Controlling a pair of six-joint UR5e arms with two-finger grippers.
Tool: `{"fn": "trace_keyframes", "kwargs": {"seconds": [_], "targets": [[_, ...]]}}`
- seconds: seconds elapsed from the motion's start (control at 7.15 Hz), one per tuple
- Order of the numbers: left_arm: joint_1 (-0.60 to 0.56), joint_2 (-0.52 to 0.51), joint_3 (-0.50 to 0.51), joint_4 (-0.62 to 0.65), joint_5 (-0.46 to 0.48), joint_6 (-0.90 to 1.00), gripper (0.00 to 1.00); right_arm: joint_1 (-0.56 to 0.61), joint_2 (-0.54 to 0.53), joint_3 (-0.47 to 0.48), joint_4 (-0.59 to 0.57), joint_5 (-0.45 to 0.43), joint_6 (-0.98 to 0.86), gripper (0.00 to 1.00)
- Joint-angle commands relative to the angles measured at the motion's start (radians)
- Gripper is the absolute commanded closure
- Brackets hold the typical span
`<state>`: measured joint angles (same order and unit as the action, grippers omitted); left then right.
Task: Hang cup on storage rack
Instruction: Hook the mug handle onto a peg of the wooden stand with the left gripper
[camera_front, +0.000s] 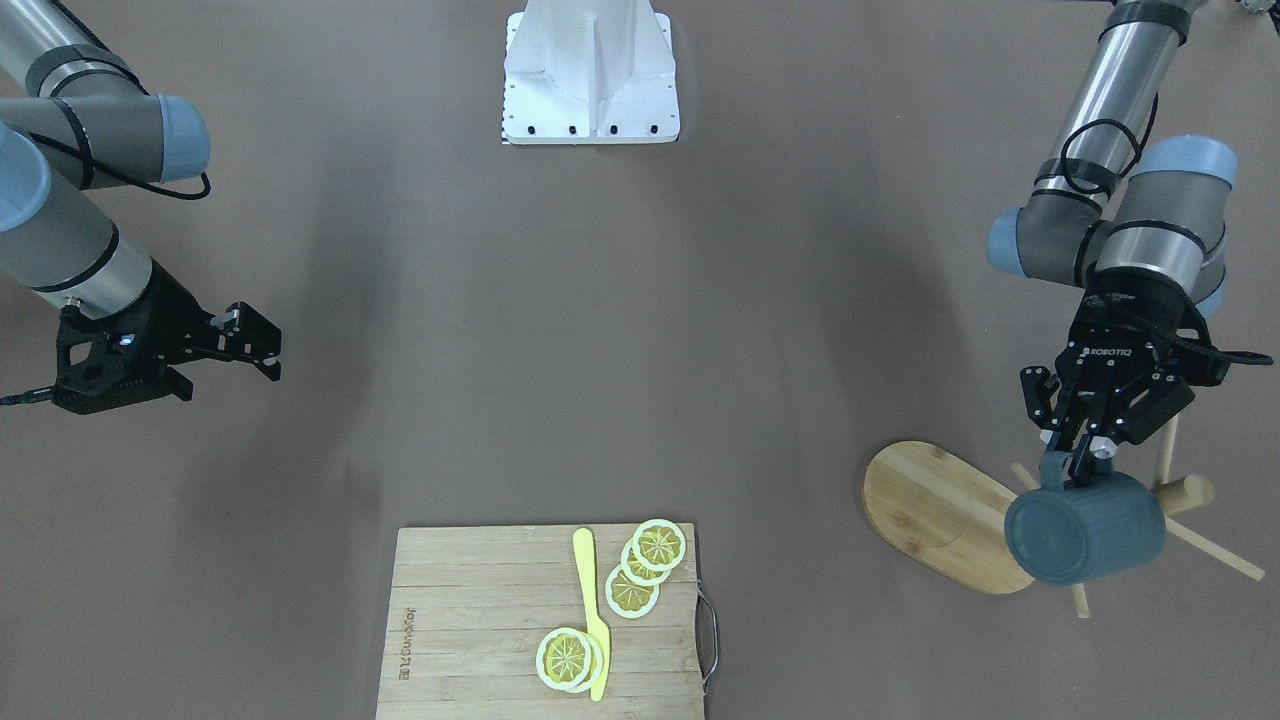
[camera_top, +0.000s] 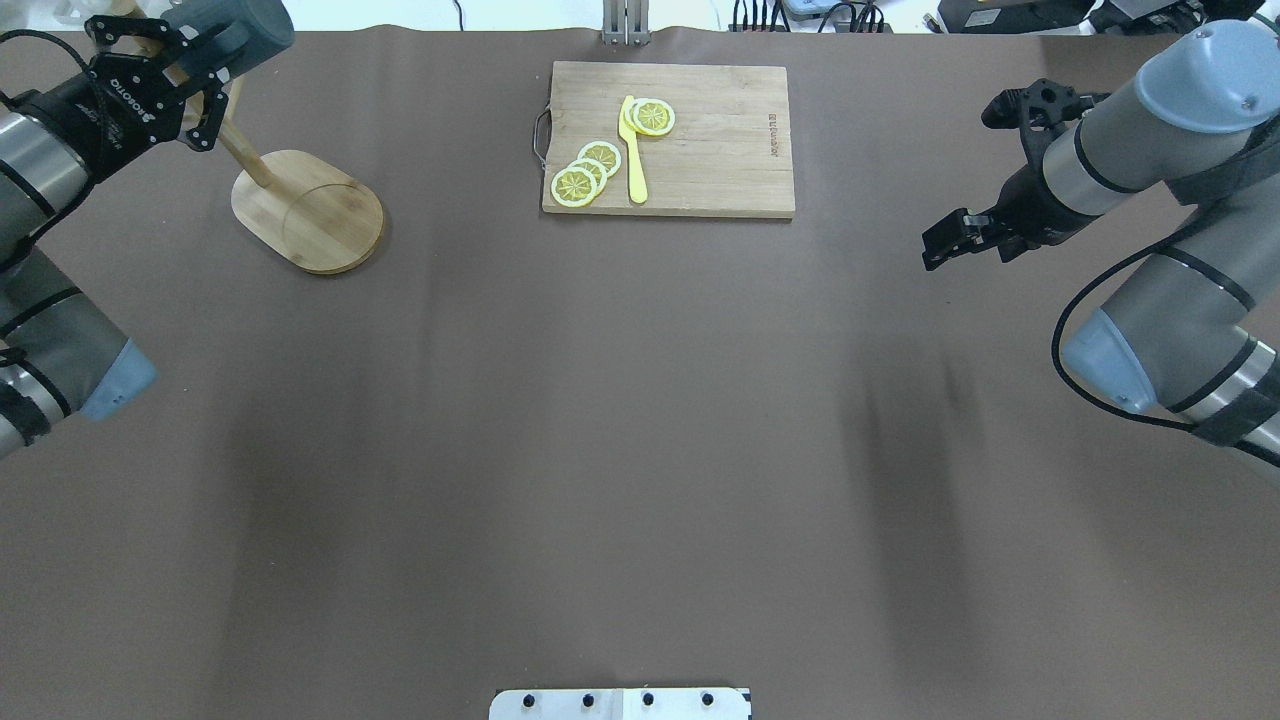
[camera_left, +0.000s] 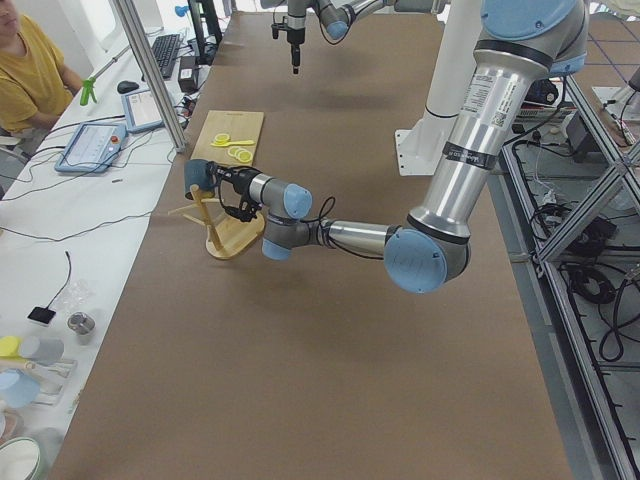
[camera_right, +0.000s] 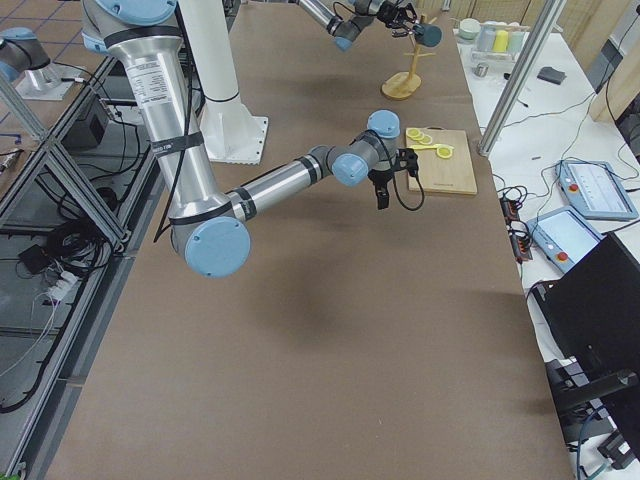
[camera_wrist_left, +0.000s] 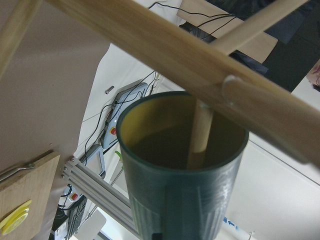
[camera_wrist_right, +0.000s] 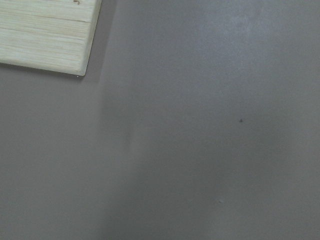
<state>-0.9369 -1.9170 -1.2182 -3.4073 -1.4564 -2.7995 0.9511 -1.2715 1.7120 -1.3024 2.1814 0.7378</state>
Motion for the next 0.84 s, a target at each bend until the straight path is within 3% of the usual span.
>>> {"fn": "trace_keyframes", "kwargs": {"seconds": [0.0, 0.14, 0.28, 0.42, 0.7], "targets": [[0.0, 0.012, 0.015, -0.013, -0.007, 0.005, 0.77, 0.001, -0.002, 0.0, 0.0, 0.001, 0.0, 0.0], [0.0, 0.015, 0.028, -0.032, -0.019, 0.005, 0.67, 0.001, -0.009, 0.0, 0.0, 0.001, -0.002, 0.0], [-0.014, 0.015, 0.029, -0.032, -0.039, 0.006, 0.46, 0.009, -0.012, -0.002, 0.0, 0.001, -0.002, 0.0], [-0.031, 0.015, 0.028, -0.032, -0.065, 0.009, 0.02, 0.015, -0.016, -0.002, 0.0, 0.001, -0.002, 0.0], [-0.049, 0.022, 0.002, -0.064, -0.106, 0.02, 0.02, 0.015, -0.016, -0.003, 0.0, 0.001, -0.002, 0.0]]}}
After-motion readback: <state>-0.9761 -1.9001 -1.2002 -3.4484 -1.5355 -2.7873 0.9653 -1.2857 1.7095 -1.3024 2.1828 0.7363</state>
